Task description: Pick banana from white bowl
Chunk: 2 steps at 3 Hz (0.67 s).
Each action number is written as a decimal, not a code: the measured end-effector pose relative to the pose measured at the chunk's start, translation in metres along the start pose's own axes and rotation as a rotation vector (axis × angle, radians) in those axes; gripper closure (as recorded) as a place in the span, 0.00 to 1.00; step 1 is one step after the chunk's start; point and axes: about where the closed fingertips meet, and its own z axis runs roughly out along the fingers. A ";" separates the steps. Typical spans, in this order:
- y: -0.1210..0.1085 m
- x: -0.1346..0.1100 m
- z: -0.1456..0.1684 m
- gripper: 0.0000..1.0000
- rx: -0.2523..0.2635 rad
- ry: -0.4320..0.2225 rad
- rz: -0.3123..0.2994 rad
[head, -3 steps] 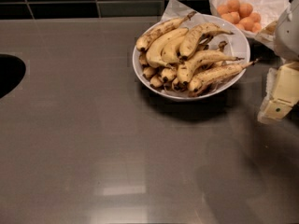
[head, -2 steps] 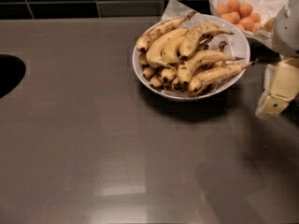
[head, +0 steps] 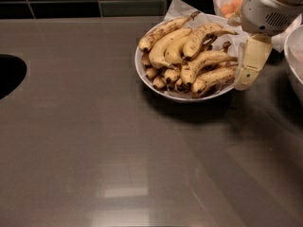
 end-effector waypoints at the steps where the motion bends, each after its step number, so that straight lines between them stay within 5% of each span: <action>1: -0.038 -0.044 0.023 0.00 -0.024 -0.077 -0.109; 2: -0.041 -0.047 0.024 0.00 -0.014 -0.084 -0.111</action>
Offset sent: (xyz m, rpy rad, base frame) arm 0.0343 0.0318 -0.0056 0.0346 0.0132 0.1085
